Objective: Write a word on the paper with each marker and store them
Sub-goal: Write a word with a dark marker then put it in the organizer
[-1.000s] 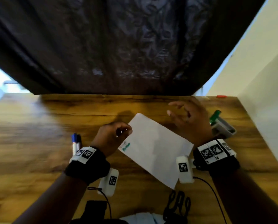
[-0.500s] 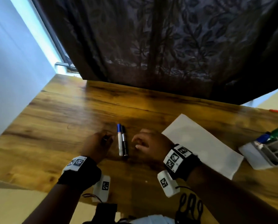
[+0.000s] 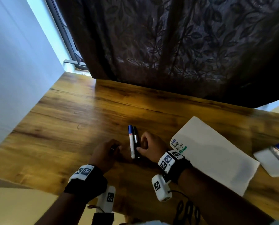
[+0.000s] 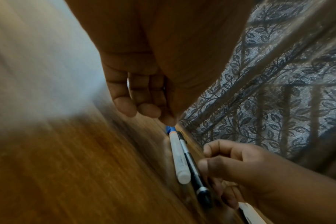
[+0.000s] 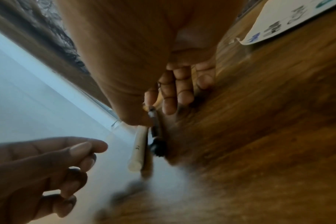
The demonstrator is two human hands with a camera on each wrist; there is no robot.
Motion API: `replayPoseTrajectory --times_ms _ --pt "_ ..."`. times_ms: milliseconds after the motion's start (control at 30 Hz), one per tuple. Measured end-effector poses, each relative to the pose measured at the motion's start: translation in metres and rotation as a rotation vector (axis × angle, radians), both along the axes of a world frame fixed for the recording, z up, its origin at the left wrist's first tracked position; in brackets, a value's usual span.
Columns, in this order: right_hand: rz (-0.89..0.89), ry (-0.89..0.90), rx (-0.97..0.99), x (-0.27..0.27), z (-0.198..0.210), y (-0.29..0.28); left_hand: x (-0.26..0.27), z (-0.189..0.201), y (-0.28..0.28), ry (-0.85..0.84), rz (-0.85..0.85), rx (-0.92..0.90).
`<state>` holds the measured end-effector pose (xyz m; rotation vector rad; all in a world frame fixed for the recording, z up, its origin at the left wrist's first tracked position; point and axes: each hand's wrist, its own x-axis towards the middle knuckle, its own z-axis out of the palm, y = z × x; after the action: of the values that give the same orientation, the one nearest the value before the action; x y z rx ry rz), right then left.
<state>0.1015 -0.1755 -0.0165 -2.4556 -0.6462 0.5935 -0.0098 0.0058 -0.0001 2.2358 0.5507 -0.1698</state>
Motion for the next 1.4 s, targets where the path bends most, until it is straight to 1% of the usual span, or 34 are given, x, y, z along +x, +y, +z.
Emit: replayPoseTrajectory --times_ms 133,233,333,400,467,533,600,633,700,767,833,900,967,1067,1133,1233,1267,1367,1400 --pt "-0.093 -0.047 0.035 0.001 0.000 0.000 0.000 0.000 -0.001 0.006 -0.016 -0.062" --pt "-0.098 -0.099 -0.004 0.000 -0.005 -0.001 0.002 0.003 -0.006 -0.002 -0.030 -0.055" --pt "-0.112 -0.082 -0.037 0.004 -0.006 -0.002 0.006 0.007 -0.013 -0.047 -0.046 0.021" --pt "-0.148 -0.051 -0.018 0.008 0.000 -0.009 0.010 0.009 -0.019 -0.072 -0.050 0.058" --pt "-0.143 -0.044 0.027 0.011 0.010 -0.020 0.013 0.010 -0.024 -0.135 -0.052 0.097" --pt "-0.119 -0.044 0.118 0.012 0.024 -0.036 0.017 0.011 -0.033 -0.239 -0.054 0.128" --pt "-0.101 -0.018 0.284 0.010 0.039 -0.054 0.023 0.013 -0.045 -0.303 -0.092 0.116" --pt "-0.092 0.006 0.361 0.009 0.047 -0.063 0.026 0.013 -0.050 -0.304 -0.138 0.124" --pt "-0.093 0.057 0.452 0.008 0.062 -0.086 0.036 0.012 -0.067 -0.306 -0.259 0.152" --pt "-0.142 0.086 0.508 0.012 0.071 -0.108 0.045 0.016 -0.086 -0.303 -0.321 0.135" --pt "-0.228 0.116 0.590 0.019 0.077 -0.128 0.053 0.022 -0.107 -0.304 -0.315 0.068" --pt "-0.294 0.219 0.724 0.023 0.082 -0.146 0.062 0.031 -0.128 -0.368 -0.322 0.054" --pt "-0.263 0.295 0.810 0.024 0.086 -0.157 0.067 0.041 -0.145 -0.436 -0.370 0.015" --pt "-0.148 0.308 0.787 0.022 0.093 -0.175 0.076 0.056 -0.176 -0.485 -0.445 -0.055" --pt "-0.119 0.318 0.777 0.021 0.103 -0.181 0.079 0.065 -0.187 -0.475 -0.475 -0.075" --pt "-0.130 0.348 0.801 0.022 0.120 -0.200 0.081 0.077 -0.197 -0.441 -0.512 -0.110" --pt "-0.102 0.342 0.789 0.024 0.123 -0.209 0.082 0.081 -0.201 -0.428 -0.536 -0.121" --pt "0.082 0.280 0.702 0.030 0.125 -0.229 0.084 0.092 -0.213 -0.388 -0.661 -0.231" --pt "0.119 0.281 0.720 0.033 0.125 -0.236 0.086 0.092 -0.212 -0.368 -0.683 -0.272"
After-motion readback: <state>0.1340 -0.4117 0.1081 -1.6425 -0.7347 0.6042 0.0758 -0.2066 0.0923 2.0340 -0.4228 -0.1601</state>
